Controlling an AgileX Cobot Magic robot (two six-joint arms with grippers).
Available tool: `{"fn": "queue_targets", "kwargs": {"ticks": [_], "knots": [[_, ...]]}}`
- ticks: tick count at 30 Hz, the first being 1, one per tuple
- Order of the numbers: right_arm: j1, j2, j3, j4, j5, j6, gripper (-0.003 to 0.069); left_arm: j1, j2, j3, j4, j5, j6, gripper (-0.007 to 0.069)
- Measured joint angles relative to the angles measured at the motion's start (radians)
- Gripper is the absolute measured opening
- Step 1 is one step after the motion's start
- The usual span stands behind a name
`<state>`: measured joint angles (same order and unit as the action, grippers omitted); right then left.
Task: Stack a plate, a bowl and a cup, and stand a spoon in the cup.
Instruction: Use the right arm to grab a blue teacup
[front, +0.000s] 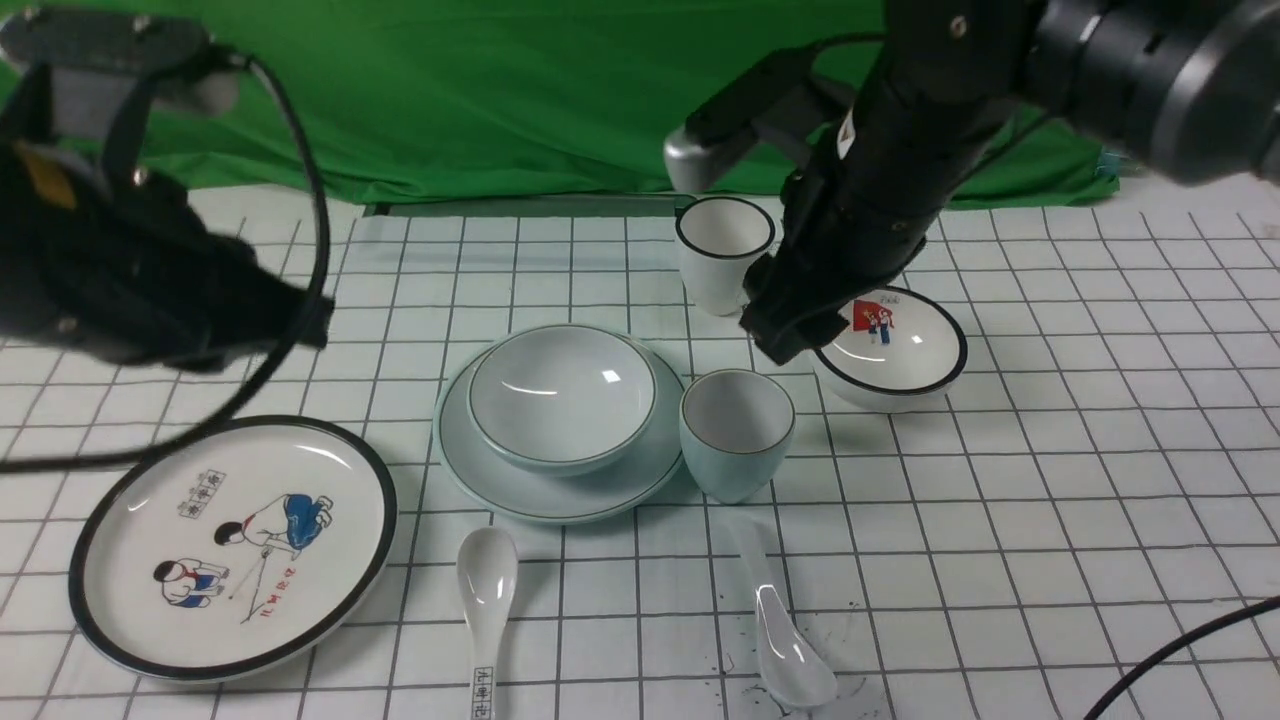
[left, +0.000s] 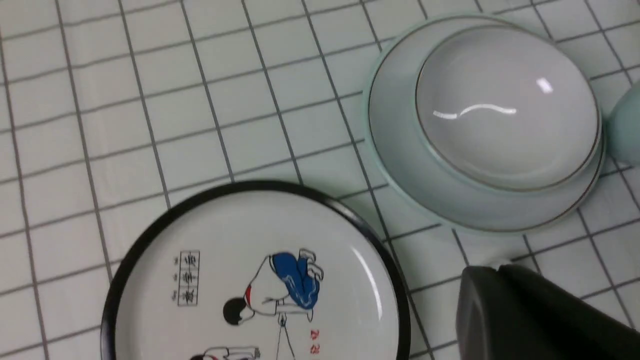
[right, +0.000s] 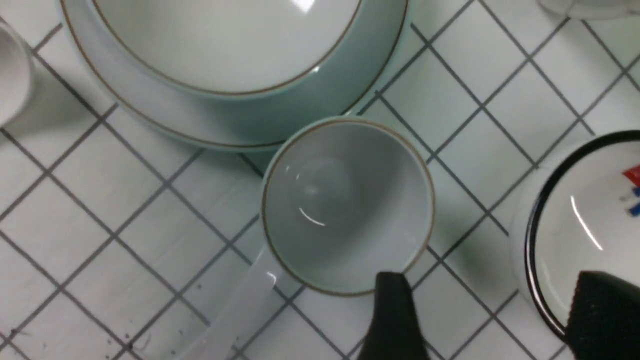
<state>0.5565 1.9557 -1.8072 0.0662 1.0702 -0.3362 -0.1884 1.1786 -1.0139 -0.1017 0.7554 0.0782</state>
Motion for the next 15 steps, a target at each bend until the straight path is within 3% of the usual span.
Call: {"fn": "queue_targets", "kwargs": {"ticks": [15], "knots": [[0.000,0.163,0.000,0.015,-0.082,0.000,0.0461,0.000,-0.031,0.116,-0.003,-0.117,0.000,-0.0036]]}}
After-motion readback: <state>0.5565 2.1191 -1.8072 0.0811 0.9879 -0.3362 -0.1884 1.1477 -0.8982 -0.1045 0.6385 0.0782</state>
